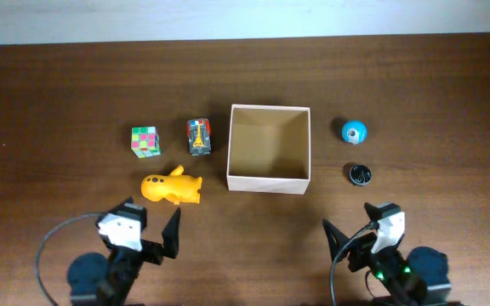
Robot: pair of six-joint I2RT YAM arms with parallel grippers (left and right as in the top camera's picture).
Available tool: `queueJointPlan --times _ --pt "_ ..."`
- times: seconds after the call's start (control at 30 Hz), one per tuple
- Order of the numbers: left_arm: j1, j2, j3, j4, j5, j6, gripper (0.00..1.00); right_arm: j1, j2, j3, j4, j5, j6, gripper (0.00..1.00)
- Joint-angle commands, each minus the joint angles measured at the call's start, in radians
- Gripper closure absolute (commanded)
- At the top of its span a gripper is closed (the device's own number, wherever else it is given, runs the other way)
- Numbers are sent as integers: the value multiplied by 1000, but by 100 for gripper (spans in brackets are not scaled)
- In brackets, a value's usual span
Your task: Pack container
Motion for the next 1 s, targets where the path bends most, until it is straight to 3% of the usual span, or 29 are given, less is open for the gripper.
queueJointPlan --times 0.0,0.3,0.53,0.63,0.83,0.97 --pt "-4 195 221 -54 -34 -8 1 -6 153 196 -49 75 11 1" --pt "-4 782 859 -362 8 14 1 -11 697 716 -290 193 10 1" --pt "-18 1031 1162 -473 127 13 1 -124 1070 1088 -557 183 10 1" --pt "-53 1114 1231 -507 98 7 1 -198 1182 1158 -644 169 11 1" --pt "-166 1299 1306 -510 -138 -89 1 -313 1319 1164 -694 91 30 1" --pt "-213 1419 1324 -467 -148 -121 1 -322 1365 1164 -706 91 30 1"
